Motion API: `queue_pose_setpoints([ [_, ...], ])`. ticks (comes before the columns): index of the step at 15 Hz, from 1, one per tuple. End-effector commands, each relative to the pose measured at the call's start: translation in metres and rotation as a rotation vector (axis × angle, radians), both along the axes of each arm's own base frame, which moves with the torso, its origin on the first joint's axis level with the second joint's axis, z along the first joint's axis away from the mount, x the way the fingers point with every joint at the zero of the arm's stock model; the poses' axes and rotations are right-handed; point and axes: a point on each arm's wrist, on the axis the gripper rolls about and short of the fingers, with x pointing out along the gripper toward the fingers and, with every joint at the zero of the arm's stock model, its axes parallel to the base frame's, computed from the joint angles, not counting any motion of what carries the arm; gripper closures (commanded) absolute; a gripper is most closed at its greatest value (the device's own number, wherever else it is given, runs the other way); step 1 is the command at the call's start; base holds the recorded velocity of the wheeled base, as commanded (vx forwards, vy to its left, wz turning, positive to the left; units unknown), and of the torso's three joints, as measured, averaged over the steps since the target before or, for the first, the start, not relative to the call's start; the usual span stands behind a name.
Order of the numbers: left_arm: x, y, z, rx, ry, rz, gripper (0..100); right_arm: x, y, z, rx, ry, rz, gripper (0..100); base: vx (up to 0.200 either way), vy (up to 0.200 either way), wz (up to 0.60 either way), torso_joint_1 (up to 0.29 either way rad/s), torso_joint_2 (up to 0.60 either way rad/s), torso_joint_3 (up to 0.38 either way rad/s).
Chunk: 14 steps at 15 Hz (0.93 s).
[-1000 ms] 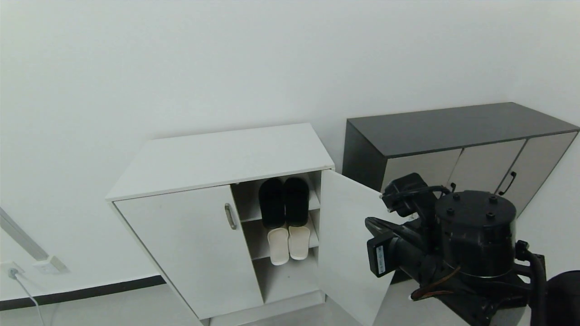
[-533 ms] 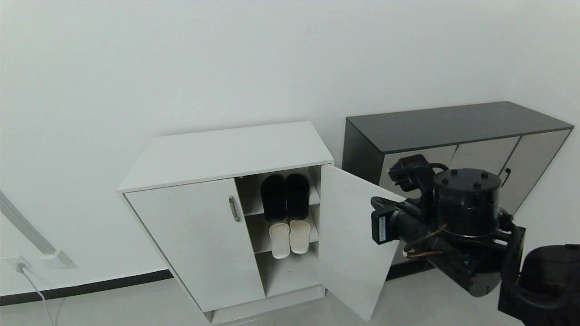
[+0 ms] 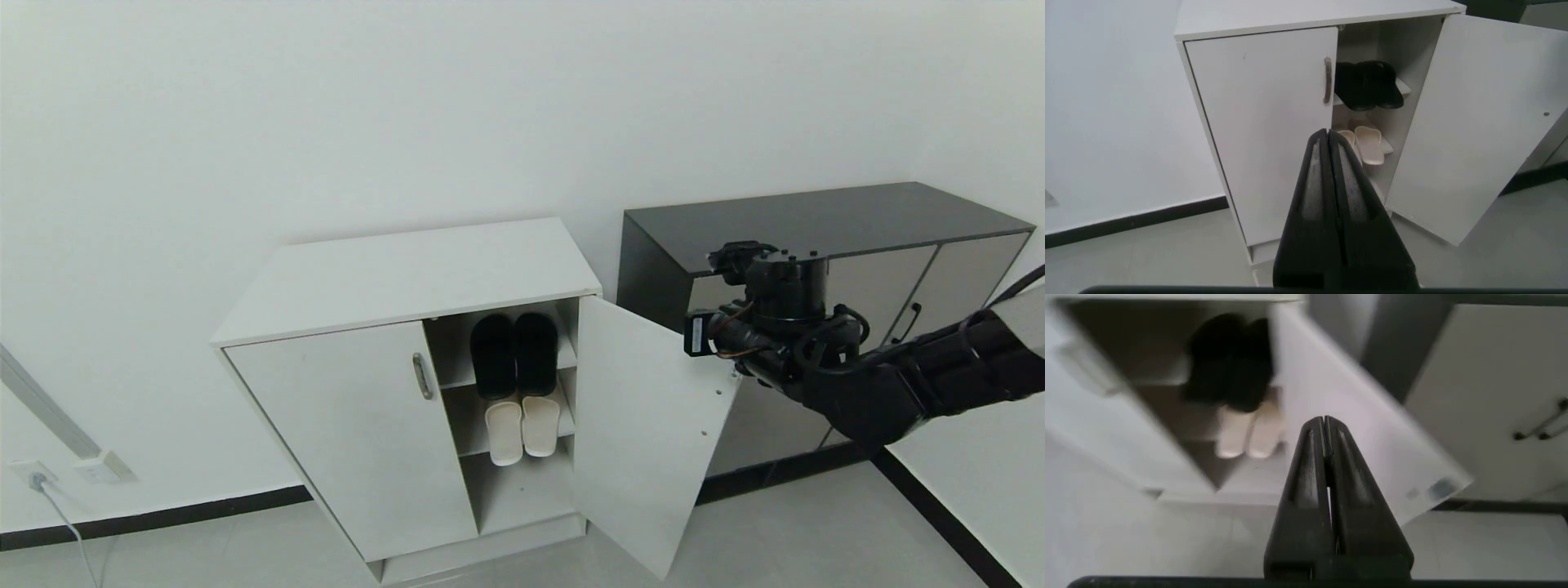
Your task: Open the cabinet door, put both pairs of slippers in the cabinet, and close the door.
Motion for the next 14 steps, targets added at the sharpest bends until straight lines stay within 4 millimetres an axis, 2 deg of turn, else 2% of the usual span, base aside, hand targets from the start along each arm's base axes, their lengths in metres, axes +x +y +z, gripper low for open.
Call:
queue_pose_setpoints([
  [1,0.0,0.0,0.0,0.0,0.001,0.001,100,0.02,-0.002,-0.021,-0.011,0.035,-0.026,100,0.0,0.0,0.0,0.0,0.0,0.0],
  [7,0.0,0.0,0.0,0.0,0.001,0.002,100,0.039,-0.011,-0.035,-0.018,0.056,-0.06,100,0.0,0.0,0.0,0.0,0.0,0.0],
  [12,0.0,0.0,0.0,0.0,0.001,0.002,100,0.035,-0.011,-0.036,-0.026,0.069,-0.055,100,0.0,0.0,0.0,0.0,0.0,0.0],
  [14,0.0,0.0,0.0,0.0,0.001,0.002,100,0.022,-0.003,-0.034,-0.036,0.088,-0.024,100,0.0,0.0,0.0,0.0,0.0,0.0],
])
